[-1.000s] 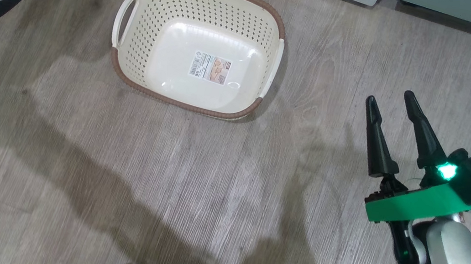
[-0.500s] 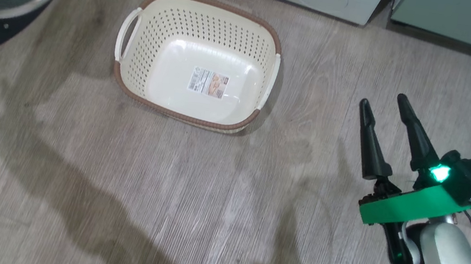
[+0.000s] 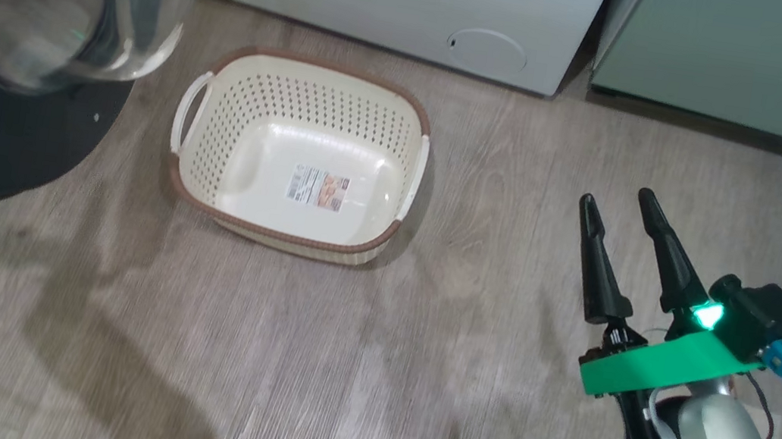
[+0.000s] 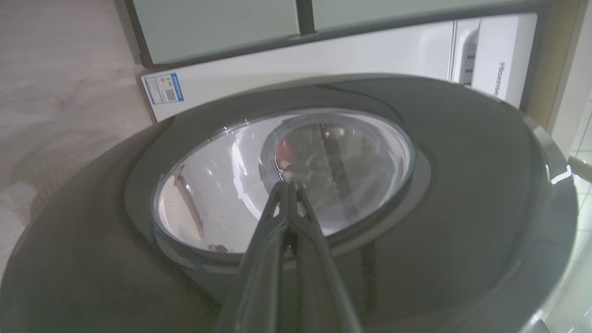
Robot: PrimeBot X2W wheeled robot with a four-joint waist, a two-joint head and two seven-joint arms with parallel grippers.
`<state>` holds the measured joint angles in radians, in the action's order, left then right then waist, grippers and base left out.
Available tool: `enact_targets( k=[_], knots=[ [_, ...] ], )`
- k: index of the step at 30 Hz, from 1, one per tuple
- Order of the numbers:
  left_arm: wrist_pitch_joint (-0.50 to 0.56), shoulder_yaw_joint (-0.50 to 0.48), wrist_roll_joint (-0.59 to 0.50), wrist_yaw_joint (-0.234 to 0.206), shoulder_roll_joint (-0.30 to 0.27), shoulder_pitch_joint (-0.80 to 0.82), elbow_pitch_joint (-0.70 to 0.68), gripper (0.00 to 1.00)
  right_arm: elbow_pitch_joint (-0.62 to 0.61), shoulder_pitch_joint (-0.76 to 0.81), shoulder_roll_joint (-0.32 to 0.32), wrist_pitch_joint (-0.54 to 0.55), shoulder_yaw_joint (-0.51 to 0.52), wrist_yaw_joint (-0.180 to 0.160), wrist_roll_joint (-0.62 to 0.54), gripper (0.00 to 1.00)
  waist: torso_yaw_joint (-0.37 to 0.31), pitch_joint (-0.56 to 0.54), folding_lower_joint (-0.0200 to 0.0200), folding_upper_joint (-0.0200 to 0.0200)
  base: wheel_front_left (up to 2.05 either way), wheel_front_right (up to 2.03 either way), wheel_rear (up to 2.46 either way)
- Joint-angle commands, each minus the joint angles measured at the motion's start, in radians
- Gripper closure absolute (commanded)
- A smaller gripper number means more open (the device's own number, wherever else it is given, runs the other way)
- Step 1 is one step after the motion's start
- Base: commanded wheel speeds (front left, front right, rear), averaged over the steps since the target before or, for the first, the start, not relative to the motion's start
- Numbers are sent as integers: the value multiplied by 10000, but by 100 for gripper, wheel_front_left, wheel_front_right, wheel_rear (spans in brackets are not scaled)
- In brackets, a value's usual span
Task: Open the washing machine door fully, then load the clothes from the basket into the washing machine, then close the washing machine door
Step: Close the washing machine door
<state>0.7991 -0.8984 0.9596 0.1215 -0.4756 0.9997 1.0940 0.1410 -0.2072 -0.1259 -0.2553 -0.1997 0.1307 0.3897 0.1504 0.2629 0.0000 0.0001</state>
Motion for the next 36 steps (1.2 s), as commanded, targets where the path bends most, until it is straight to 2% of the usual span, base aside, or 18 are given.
enact_targets(
  k=[1, 8, 15, 26, 32, 36],
  knots=[
    [569, 152, 337, 90, -346, -330, -710, 100, -290, 16, 151, -65, -189, 0, 62, 0, -182, -251, 0, -1, 0, 0, 0],
    [1920, 566, 1258, 91, 690, -1495, -2228, 100, -263, 196, 329, -65, -43, 0, 101, 0, -537, -623, 0, -1, 0, 0, 0],
    [2606, 1046, 1692, 91, 1573, -2112, -3144, 100, -256, 287, 433, -65, 48, 0, 122, 0, -876, -791, 0, -1, 0, 0, 0],
    [3182, 1155, 2329, 91, 2632, -2679, -3840, 100, -308, 426, 558, -65, 148, 0, 120, 0, -1489, -927, 0, -1, 0, 0, 0],
    [3219, 1324, 2526, 92, 3436, -2936, -4125, 100, -362, 403, 602, -65, 45, 0, 116, 0, -1935, -837, 0, -1, 0, 0, 0],
    [3033, 1337, 2667, 92, 3739, -2954, -4251, 100, -383, 389, 608, -65, 123, 0, 97, 0, -2191, -711, 0, -1, 0, 0, 0]
  ],
)
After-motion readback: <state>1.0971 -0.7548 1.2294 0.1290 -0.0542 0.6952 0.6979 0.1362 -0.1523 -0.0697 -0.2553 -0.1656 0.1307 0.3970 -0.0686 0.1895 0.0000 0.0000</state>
